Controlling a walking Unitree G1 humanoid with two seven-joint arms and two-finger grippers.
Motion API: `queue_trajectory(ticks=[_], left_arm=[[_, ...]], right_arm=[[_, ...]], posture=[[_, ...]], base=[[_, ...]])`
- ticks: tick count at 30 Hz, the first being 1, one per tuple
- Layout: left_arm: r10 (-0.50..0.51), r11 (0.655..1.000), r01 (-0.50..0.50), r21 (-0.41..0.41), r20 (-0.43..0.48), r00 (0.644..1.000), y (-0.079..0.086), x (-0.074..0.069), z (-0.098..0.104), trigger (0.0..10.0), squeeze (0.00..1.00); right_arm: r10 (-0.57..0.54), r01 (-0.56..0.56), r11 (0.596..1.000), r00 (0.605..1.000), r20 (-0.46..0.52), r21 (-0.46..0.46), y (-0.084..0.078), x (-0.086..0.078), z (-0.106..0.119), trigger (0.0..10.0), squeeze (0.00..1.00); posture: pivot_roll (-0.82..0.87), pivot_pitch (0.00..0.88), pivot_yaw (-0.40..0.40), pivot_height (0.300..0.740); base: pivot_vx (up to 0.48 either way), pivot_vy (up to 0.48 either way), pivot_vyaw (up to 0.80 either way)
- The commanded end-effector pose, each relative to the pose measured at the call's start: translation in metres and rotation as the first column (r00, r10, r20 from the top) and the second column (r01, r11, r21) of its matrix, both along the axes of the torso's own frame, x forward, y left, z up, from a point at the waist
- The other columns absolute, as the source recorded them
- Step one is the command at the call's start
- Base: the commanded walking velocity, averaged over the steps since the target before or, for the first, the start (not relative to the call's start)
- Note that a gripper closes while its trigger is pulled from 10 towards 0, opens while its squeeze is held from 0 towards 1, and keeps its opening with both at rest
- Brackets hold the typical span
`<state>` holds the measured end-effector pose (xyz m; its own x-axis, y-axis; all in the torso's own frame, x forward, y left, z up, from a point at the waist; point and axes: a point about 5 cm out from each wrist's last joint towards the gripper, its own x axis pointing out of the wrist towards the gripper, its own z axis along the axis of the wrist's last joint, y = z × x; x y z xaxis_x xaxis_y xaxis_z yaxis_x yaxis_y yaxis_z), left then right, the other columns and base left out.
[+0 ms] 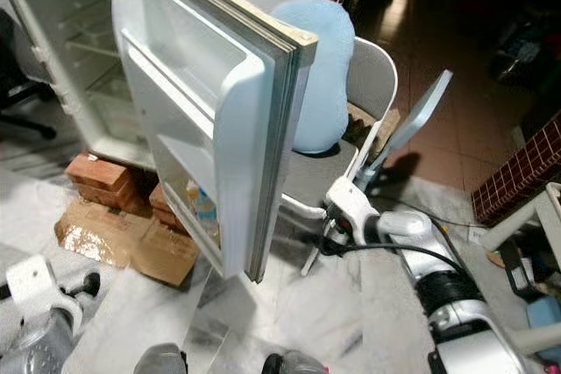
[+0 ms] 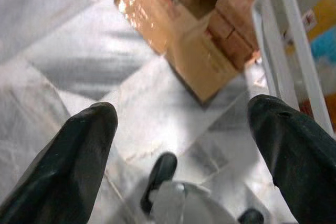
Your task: Restocking fridge
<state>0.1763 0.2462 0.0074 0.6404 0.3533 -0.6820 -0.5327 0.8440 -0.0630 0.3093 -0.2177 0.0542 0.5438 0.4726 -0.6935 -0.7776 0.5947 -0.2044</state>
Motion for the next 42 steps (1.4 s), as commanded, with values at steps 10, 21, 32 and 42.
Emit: queue_trajectory(ticks=[10,21,32,42], left_arm=[[-0.003,0.999,0.003,-0.043,-0.012,1.0,-0.001,0.006,-0.005,10.0,0.0],[-0.015,0.998,0.013,-0.068,-0.024,1.0,-0.004,0.008,-0.01,10.0,0.0],[-0.051,0.996,0.051,-0.079,-0.001,0.999,-0.008,0.012,-0.011,10.0,0.0],[-0.18,0.97,0.156,0.188,0.12,0.976,-0.002,0.033,0.021,10.0,0.0]], right_arm=[[-0.561,0.302,0.754,0.758,0.333,0.583,0.084,0.092,0.118,10.0,0.0],[0.206,-0.374,0.405,0.926,0.315,0.834,0.168,0.005,0.174,10.0,0.0],[-0.103,-0.055,0.771,0.972,0.209,0.634,0.127,0.035,0.106,10.0,0.0],[-0.313,0.153,0.811,0.929,0.198,0.564,0.103,0.037,0.071,10.0,0.0]], posture=[[0.17,0.0,-0.093,0.74],[0.15,0.0,-0.086,0.74],[0.14,0.0,-0.085,0.74],[0.11,0.0,-0.084,0.74]], base=[[0.0,0.0,0.0],[0.0,0.0,0.0],[0.0,0.0,0.0],[0.0,0.276,0.0]])
